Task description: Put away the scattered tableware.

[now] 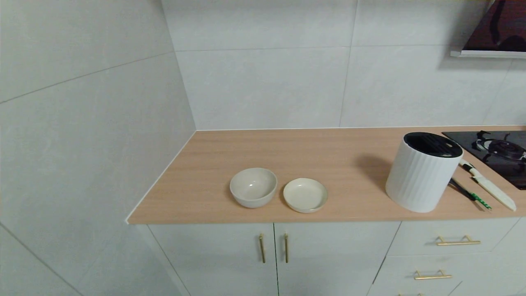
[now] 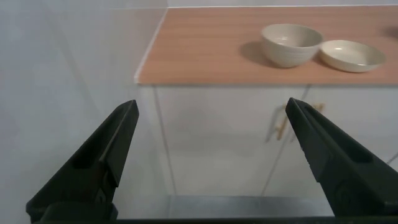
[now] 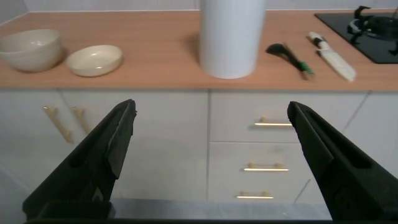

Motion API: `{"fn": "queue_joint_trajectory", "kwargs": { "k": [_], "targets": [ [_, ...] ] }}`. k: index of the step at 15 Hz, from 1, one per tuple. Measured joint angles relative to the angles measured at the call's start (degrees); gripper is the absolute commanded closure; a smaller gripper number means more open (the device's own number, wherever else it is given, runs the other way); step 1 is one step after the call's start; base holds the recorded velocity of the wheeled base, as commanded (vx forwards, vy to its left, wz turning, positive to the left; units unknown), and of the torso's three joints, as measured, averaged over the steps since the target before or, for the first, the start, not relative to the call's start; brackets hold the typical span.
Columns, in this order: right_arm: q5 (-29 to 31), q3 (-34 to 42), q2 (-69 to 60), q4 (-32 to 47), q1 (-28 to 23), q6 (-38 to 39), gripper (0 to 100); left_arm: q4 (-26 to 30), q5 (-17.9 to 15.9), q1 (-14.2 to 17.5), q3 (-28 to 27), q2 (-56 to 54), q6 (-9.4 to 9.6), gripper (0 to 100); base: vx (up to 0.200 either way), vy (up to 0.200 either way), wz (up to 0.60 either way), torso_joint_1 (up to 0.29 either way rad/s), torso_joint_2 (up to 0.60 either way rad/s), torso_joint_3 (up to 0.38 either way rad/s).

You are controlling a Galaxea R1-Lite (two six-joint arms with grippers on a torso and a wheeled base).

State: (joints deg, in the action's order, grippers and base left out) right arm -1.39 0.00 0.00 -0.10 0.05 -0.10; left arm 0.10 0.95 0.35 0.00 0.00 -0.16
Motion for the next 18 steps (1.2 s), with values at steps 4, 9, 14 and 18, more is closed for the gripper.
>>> {"fn": "queue_joint_trajectory", "kwargs": {
  "k": [4,9,14,18],
  "targets": [
    [0.0,0.0,0.0,-0.01,0.0,0.02,0,-0.02,0.0,-0.05,0.0,0.0,0.05,0,0.0,0.0,0.0,0.0,0.0,0.0],
    [0.0,0.0,0.0,-0.04,0.06,0.0,0,0.0,-0.02,0.0,0.0,0.0,0.05,0,0.0,0.0,0.0,0.0,0.0,0.0],
    [0.0,0.0,0.0,-0.04,0.05,0.02,0,0.0,-0.02,-0.05,0.0,0.0,0.02,0,0.0,0.0,0.0,0.0,0.0,0.0],
    [0.0,0.0,0.0,-0.04,0.02,0.02,0,0.0,-0.02,-0.05,0.0,0.0,0.0,0,0.0,0.0,0.0,0.0,0.0,0.0]
  ]
}}
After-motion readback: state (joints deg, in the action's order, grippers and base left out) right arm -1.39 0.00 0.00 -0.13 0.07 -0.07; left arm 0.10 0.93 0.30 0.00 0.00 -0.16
